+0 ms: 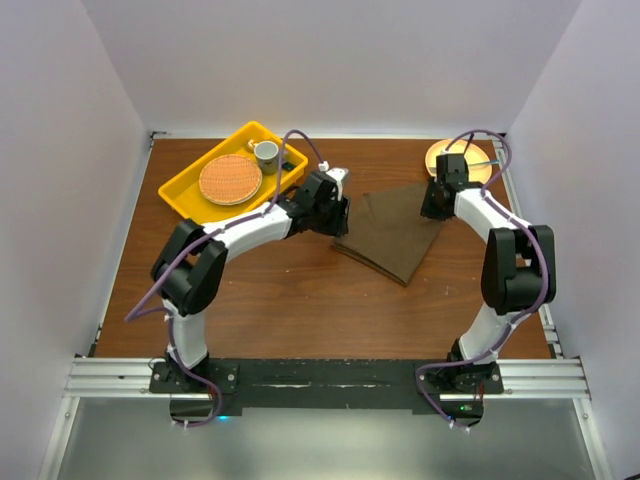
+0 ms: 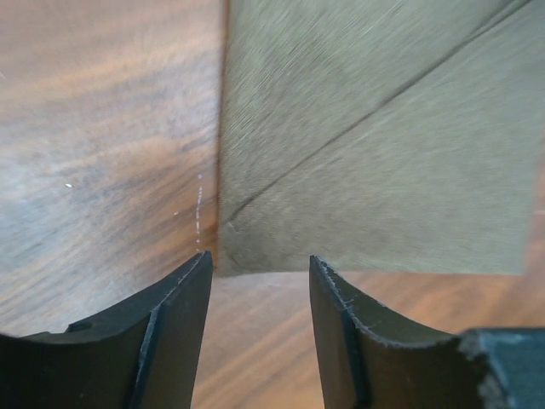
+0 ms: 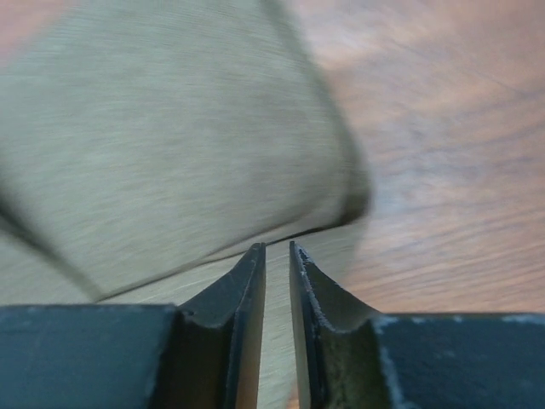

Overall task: Fold the napkin, place the utensils inside, and roll it up
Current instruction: Fold the napkin

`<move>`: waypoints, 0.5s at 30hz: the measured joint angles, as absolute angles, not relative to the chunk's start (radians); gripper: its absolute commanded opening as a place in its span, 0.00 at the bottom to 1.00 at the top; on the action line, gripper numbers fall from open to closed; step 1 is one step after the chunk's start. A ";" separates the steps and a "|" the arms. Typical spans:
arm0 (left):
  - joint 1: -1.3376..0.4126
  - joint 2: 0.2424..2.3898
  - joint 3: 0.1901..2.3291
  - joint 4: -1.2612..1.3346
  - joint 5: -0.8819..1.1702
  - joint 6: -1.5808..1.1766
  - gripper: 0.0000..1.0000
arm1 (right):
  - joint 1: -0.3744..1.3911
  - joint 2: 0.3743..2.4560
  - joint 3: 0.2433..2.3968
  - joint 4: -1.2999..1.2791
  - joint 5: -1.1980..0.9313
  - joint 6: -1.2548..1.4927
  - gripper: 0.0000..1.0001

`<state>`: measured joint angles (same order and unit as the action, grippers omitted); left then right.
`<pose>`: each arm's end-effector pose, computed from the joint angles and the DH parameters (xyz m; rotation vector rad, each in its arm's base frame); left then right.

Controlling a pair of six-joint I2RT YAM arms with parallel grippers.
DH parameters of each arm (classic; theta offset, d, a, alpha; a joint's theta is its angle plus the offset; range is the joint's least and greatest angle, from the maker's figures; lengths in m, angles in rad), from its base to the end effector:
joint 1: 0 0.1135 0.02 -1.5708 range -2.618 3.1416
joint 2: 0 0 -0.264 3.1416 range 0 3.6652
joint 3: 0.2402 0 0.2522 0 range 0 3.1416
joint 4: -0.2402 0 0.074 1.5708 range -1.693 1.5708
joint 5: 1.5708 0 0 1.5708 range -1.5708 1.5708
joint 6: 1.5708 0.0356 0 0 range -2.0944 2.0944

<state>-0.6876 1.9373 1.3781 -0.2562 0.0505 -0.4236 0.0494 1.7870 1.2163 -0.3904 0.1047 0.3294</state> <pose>0.3305 -0.2738 0.2011 0.3490 2.4409 -0.5689 0.3776 0.0149 0.1998 0.3934 2.4934 0.0196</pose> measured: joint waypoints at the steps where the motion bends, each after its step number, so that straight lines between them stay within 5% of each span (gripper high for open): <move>1: -0.688 1.917 1.378 -0.255 0.053 -0.426 0.55 | 0.062 1.774 1.219 -0.388 0.102 0.329 0.24; 9: -0.690 1.870 1.384 -0.184 0.157 -0.466 0.40 | 0.077 1.744 1.167 -0.345 0.083 0.329 0.24; 15: -0.710 1.998 1.392 -0.139 0.213 -0.494 0.38 | 0.070 1.774 1.095 -0.341 0.101 0.324 0.23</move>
<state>-0.7101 1.9984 1.3918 -0.1390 0.2127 -0.4942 0.0700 1.7744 1.0946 -0.3412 0.1005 0.3237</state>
